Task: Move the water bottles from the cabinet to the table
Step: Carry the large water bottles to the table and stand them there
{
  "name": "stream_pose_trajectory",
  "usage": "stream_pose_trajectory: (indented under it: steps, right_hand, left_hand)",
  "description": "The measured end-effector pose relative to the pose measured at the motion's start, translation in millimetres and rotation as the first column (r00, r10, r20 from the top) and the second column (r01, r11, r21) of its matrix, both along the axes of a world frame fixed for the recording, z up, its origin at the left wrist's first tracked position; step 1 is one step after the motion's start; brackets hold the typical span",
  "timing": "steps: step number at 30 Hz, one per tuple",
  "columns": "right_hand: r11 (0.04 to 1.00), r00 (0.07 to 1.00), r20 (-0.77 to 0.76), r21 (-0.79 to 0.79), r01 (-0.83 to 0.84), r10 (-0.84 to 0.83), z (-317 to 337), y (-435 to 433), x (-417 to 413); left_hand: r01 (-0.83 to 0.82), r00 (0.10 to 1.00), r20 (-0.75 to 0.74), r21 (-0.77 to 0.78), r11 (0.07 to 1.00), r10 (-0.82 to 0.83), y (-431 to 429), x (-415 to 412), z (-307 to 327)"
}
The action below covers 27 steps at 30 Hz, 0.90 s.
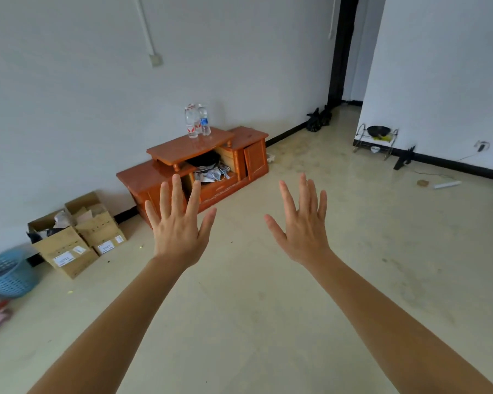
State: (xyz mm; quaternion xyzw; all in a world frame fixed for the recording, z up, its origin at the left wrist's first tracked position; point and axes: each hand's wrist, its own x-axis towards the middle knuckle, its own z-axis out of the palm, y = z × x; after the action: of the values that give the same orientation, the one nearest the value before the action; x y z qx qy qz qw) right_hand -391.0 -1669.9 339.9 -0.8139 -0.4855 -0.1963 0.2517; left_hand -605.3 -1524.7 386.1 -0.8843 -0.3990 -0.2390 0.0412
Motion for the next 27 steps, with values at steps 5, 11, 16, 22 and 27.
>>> stream_pose_trajectory:
  steps: [5, 11, 16, 22, 27]
  right_hand:
    - [0.995, 0.995, 0.010, -0.009, -0.101, 0.101, 12.1, 95.0, 74.3]
    - [0.973, 0.975, 0.012, -0.068, -0.221, 0.222, -12.0, 226.5, 127.0]
    - [0.960, 0.964, 0.060, -0.126, -0.250, 0.259, -22.5, 366.0, 165.7]
    - [0.969, 0.971, 0.092, -0.136, -0.208, 0.221, 10.2, 511.5, 244.6]
    - [0.986, 0.988, 0.063, -0.096, -0.133, 0.139, 7.8, 590.6, 315.6]
  left_hand:
    - [-0.086, 0.995, -0.047, 0.009, 0.996, 0.086, 72.0, 49.7, 0.3]
    - [-0.178, 0.984, -0.027, -0.001, 0.984, 0.177, 179.1, 88.2, -24.9]
    - [-0.212, 0.977, 0.006, -0.010, 0.977, 0.212, 308.5, 136.1, -41.3]
    - [-0.174, 0.984, 0.035, -0.022, 0.985, 0.174, 471.7, 214.8, -5.3]
    - [-0.144, 0.989, 0.033, -0.010, 0.990, 0.144, 577.5, 291.7, -1.1]
